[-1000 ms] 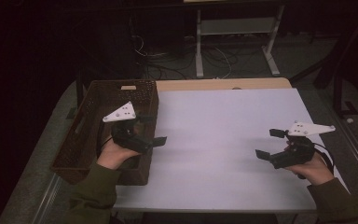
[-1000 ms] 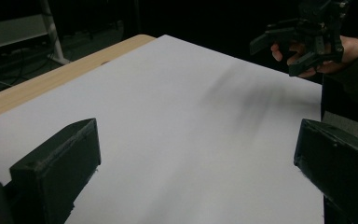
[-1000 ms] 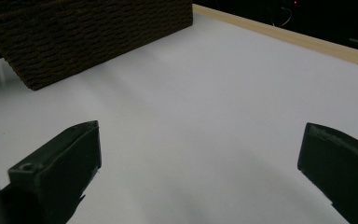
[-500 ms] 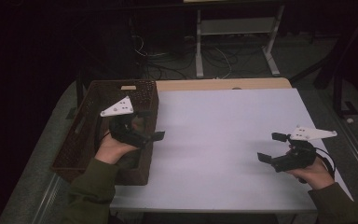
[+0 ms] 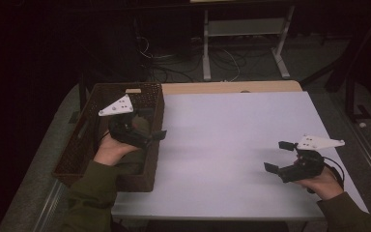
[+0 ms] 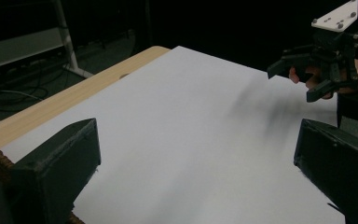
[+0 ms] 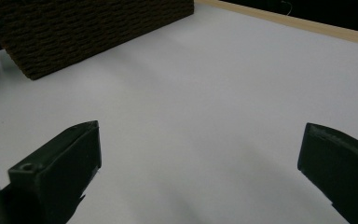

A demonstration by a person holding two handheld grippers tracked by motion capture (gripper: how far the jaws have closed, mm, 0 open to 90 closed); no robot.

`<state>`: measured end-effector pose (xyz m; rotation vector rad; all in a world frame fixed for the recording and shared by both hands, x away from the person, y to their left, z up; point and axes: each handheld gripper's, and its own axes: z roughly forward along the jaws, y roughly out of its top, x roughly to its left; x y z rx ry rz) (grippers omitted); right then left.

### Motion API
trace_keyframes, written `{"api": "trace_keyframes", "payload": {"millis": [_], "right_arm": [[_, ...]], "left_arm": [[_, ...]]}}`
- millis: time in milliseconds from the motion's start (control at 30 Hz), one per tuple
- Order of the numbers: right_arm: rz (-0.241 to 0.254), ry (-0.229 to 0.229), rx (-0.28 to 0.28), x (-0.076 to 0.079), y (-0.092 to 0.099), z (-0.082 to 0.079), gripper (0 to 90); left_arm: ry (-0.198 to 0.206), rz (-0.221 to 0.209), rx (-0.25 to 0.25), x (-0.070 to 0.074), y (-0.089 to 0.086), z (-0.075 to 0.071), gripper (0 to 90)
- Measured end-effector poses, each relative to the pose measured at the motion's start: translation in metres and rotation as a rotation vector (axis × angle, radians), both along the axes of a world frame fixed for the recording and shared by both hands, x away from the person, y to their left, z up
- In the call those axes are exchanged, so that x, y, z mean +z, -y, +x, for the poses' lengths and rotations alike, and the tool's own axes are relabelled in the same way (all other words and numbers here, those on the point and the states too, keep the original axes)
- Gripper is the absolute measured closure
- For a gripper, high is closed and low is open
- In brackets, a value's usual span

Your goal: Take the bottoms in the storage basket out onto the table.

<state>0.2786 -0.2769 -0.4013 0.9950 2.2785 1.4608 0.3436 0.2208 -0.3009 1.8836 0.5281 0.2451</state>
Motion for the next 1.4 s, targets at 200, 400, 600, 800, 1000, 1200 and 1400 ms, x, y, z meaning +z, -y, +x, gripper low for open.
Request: {"api": "trace_keyframes", "payload": {"millis": [200,400,600,800,1000,1200,1400], "right_arm": [[-0.013,-0.016,-0.012,-0.003,-0.002,0.001,0.0],[-0.029,-0.016,-0.008,-0.004,-0.003,0.001,0.0],[-0.051,-0.028,-0.004,-0.005,-0.005,-0.001,0.0],[-0.083,-0.037,-0.055,-0.006,-0.006,-0.002,7.0],[-0.094,-0.056,-0.038,-0.009,-0.006,-0.001,6.2],[-0.082,-0.068,-0.042,-0.012,-0.003,-0.001,6.1],[-0.077,-0.062,-0.048,-0.012,-0.003,-0.001,6.1]], "left_arm": [[-0.004,0.005,0.009,-0.001,-0.004,0.001,0.0],[-0.002,0.007,0.021,-0.002,-0.008,0.002,0.0],[-0.003,0.010,0.041,-0.003,-0.013,0.004,0.0],[-0.004,0.013,0.062,-0.003,-0.020,0.005,0.0],[-0.003,0.017,0.090,-0.005,-0.027,0.006,0.0],[-0.008,0.020,0.123,-0.007,-0.037,0.008,0.0],[-0.010,0.026,0.155,-0.008,-0.048,0.010,0.0]]}}
